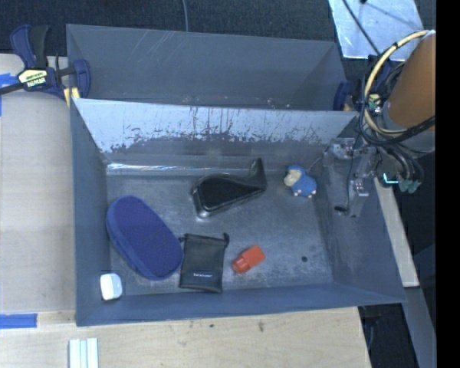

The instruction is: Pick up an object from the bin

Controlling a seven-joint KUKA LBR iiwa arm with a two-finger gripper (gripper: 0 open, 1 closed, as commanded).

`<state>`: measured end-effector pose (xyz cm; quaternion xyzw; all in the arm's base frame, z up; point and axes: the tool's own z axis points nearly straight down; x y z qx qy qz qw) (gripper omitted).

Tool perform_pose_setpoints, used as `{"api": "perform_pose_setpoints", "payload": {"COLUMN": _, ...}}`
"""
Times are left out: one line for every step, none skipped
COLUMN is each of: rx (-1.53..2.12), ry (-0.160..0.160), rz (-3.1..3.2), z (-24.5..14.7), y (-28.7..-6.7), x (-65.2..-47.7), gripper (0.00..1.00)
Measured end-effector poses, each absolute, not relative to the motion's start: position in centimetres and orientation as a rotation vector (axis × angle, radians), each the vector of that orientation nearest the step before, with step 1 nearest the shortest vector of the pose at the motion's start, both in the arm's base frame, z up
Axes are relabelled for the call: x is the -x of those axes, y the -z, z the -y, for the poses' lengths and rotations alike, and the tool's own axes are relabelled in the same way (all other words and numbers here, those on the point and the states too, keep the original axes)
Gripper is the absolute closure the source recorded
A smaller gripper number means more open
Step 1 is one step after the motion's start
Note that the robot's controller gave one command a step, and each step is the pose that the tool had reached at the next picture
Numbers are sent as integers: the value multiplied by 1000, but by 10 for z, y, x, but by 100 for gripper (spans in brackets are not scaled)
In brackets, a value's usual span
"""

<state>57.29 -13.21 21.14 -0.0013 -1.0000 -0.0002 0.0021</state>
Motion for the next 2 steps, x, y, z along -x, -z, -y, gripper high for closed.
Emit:
{"api": "perform_pose_setpoints", "payload": {"rx": -93, "ry": -1, "rz": 3140, "z": 158, "y": -150, "x": -604, "gripper": 0}}
{"api": "perform_pose_setpoints", "payload": {"rx": -432, "ry": -1, "rz": 3116, "z": 153, "y": -80, "x": -619, "gripper": 0}}
